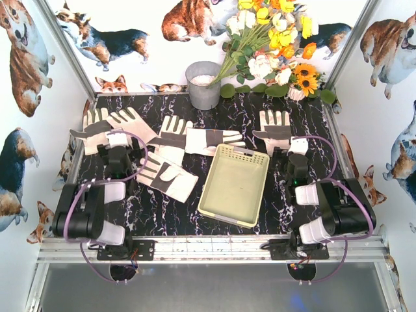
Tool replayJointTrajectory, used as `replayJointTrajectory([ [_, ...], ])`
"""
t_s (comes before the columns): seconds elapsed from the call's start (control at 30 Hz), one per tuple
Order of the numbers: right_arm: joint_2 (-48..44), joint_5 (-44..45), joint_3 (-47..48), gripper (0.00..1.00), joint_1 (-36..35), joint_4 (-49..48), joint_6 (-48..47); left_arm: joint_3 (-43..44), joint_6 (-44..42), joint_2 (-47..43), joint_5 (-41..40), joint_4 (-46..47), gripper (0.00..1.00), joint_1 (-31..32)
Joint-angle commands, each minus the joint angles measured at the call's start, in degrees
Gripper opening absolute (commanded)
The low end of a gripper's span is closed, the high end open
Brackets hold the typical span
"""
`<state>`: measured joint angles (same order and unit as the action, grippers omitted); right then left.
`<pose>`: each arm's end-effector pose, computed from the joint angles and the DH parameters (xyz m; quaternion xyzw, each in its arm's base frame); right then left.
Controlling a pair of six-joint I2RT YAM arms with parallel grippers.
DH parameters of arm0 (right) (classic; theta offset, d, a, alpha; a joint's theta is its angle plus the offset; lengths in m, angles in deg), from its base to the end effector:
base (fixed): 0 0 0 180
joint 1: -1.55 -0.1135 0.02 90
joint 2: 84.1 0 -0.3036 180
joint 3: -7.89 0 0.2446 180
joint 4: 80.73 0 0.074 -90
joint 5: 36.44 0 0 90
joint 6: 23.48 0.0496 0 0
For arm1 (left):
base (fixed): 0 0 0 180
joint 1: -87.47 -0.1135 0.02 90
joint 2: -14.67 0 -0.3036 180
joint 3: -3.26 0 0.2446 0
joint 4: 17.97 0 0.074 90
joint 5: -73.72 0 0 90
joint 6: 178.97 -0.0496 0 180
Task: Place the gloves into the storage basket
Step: Pick up the glove from the center of the board.
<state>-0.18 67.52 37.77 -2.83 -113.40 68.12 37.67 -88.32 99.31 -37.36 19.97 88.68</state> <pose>0.2454 0.0068 0.1729 0.0486 0.8212 -0.0710 0.5640 0.2660 0.0122 0.2022 -0.1110 0.7661 0.1324 0.6190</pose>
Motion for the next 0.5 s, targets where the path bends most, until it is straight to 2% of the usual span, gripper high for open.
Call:
replayJointTrajectory([
  [0.0,-5.20,2.97,0.32,1.00,0.05,-2.71,0.51,5.23,3.96,-7.46,-7.52,-12.62,1.00,0.46],
  [0.07,-7.92,2.87,-0.48,1.00,-0.09,-2.73,-0.72,9.57,7.28,-10.11,-9.90,-22.85,1.00,0.45],
  [0.13,-13.06,4.73,1.50,1.00,-0.10,4.81,0.04,14.80,9.54,-11.70,-9.77,-33.11,1.00,0.46],
  [0.27,-22.13,10.97,9.94,1.00,-0.03,25.93,2.80,29.00,16.92,-10.25,-8.24,-55.08,1.00,0.37],
  [0.37,-24.79,13.14,18.66,1.00,-0.02,42.57,3.95,38.98,23.12,-6.31,-4.99,-70.84,1.00,0.44],
  [0.47,-26.89,13.93,26.78,1.00,0.07,56.82,8.75,41.25,30.09,-5.75,-0.05,-77.95,1.00,1.02],
])
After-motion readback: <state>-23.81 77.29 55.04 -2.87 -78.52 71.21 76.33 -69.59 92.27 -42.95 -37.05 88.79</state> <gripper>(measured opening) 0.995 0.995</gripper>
